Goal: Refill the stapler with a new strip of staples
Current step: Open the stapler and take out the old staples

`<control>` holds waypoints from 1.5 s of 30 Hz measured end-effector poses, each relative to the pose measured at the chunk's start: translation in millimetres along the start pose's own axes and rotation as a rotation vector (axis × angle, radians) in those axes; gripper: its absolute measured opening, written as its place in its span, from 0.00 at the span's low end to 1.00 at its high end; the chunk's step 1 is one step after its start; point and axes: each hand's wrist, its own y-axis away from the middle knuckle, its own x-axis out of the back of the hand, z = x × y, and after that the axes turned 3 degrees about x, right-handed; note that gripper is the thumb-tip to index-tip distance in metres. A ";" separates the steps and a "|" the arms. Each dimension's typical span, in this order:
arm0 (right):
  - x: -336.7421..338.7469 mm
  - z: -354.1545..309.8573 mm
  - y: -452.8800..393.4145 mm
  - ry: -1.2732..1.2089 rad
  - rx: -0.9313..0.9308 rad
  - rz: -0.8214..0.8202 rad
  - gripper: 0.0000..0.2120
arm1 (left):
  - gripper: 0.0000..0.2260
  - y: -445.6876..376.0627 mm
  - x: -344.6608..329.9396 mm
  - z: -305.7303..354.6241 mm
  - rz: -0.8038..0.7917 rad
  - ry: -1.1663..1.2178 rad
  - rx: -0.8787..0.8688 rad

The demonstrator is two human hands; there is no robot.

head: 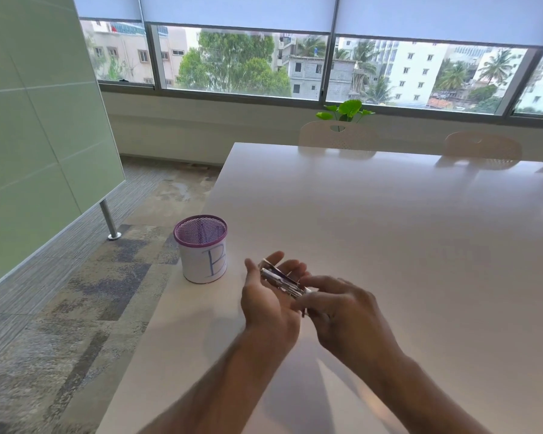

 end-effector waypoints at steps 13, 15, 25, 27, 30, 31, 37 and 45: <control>-3.0 -17.1 2.2 0.212 0.181 0.009 0.14 | 0.26 12.6 -1.5 2.0 -0.103 0.097 -0.068; -3.2 -16.2 2.0 0.194 0.176 0.020 0.14 | 0.26 12.5 -1.4 2.1 -0.111 0.104 -0.061; -4.1 4.4 -4.2 -0.363 -0.371 0.002 0.16 | 0.25 1.9 5.7 1.3 -0.069 0.016 0.001; 0.2 7.4 -5.6 -0.548 -0.501 -0.053 0.08 | 0.25 -0.5 6.5 1.4 -0.047 -0.015 0.000; 6.6 13.4 -6.0 -0.719 -0.517 -0.106 0.06 | 0.26 -3.1 6.7 2.9 -0.039 -0.026 -0.001; 7.8 15.3 -5.6 -0.755 -0.521 -0.121 0.06 | 0.26 -4.4 6.9 4.0 -0.038 -0.019 -0.005; 10.0 27.7 -6.3 -0.806 -0.544 -0.154 0.06 | 0.30 -13.2 10.2 16.1 -0.035 0.071 -0.038; 32.2 52.4 -4.6 -0.602 -0.560 -0.209 0.10 | 0.30 -16.7 15.0 37.4 -0.111 0.207 -0.149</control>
